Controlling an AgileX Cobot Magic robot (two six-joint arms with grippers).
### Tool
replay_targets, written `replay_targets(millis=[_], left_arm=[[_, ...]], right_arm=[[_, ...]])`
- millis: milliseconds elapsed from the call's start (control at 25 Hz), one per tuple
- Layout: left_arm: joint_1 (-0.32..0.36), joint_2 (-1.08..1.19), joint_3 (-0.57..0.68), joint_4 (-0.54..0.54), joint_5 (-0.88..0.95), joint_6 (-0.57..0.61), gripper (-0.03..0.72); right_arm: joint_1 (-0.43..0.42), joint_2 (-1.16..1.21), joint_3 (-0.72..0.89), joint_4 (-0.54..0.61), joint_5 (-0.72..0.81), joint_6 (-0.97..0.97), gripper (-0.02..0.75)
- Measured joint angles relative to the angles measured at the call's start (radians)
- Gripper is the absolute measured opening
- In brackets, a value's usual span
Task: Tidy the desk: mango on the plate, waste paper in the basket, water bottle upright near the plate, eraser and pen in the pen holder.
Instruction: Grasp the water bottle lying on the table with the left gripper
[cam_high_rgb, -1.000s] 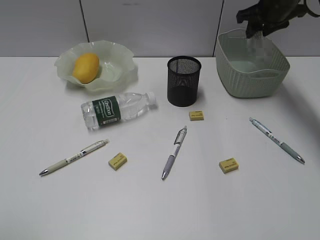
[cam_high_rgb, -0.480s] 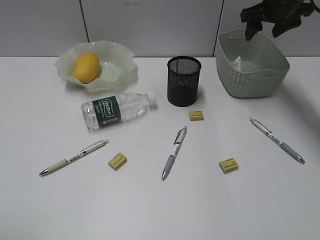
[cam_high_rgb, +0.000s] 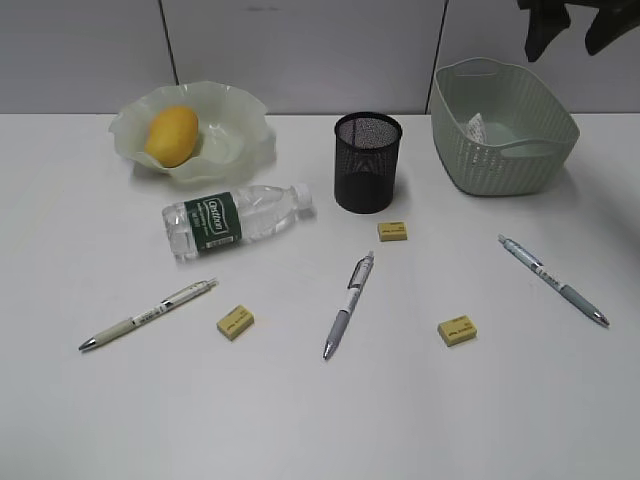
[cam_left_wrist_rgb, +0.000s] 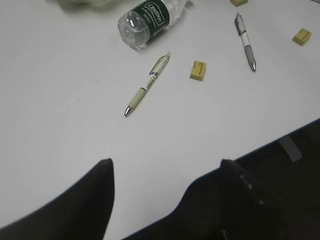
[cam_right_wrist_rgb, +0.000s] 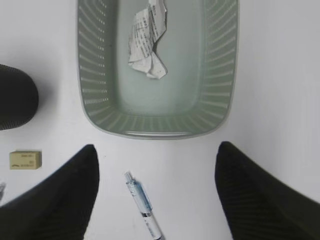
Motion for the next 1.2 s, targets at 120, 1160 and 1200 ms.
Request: replay_targets(millis=[120, 1160, 1200], left_arm=[[0.0, 0.0, 0.0, 0.0, 0.0, 0.0, 0.491], [0.0, 0.0, 0.0, 0.0, 0.0, 0.0, 0.491], [0.0, 0.0, 0.0, 0.0, 0.0, 0.0, 0.491]], right_arm=[[0.001, -0.062, 0.023, 0.033, 0.0, 0.0, 0.552], [0.027, -1.028, 0.975, 0.066, 0.004, 0.004, 0.53], [0.027, -1.068, 1.006, 0.066, 0.005, 0.004, 0.53]])
